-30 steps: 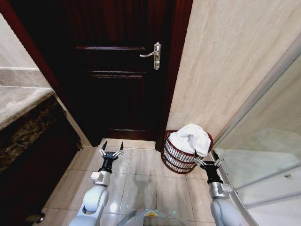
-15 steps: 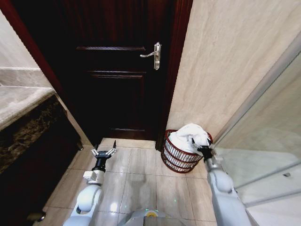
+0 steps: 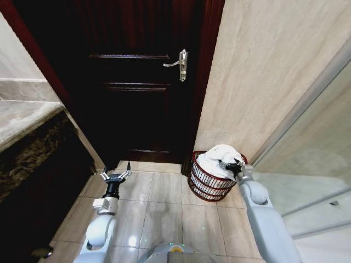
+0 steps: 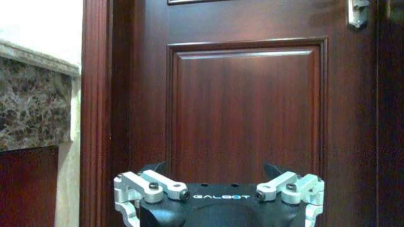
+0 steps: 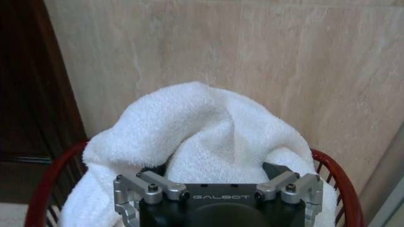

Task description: Discard the used towel into the hamper.

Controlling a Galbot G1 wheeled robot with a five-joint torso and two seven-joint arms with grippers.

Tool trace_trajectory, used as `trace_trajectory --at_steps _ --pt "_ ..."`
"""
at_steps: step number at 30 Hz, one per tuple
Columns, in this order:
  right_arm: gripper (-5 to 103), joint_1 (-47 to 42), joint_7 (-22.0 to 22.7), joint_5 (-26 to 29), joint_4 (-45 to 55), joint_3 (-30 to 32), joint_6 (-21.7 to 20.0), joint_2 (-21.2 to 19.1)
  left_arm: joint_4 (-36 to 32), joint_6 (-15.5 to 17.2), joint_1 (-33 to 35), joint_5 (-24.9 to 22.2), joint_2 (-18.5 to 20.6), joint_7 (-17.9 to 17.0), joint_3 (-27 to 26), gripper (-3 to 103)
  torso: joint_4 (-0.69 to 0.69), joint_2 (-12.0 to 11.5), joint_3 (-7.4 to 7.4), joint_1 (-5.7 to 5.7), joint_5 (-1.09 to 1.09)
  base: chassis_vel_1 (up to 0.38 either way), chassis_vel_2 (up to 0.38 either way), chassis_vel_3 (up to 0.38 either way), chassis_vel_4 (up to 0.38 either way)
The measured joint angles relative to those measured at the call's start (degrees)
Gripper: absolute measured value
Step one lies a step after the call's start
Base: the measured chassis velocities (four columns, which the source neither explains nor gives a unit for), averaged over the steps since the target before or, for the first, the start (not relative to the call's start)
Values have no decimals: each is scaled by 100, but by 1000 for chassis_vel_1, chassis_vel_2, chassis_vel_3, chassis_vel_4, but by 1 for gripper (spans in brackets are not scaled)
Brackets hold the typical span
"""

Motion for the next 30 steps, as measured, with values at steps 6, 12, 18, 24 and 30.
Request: trace_trajectory --at_steps 6,12,18,24,30 --pt "100 248 77 201 -192 -197 -504 -164 134 -42 -11 -40 41 5 -101 100 1 1 0 0 1 0 0 0 0" --pt "100 259 -25 362 11 -318 -1453 -423 301 -149 -28 -133 79 12 -162 100 0 2 1 0 -1 0 0 0 0" --pt "100 466 26 448 -226 -498 -1585 -599 398 -237 -31 -179 88 14 -166 100 0 2 1 1 0 0 0 0 0" --pt "100 897 38 635 -718 -964 -1609 -730 428 -301 -12 -258 129 14 -194 100 -1 3 1 1 -1 0 0 0 0" --pt "100 1208 48 674 -1109 -1298 -1610 -694 460 -381 41 -329 177 17 -277 100 0 3 1 1 -1 0 0 0 0"
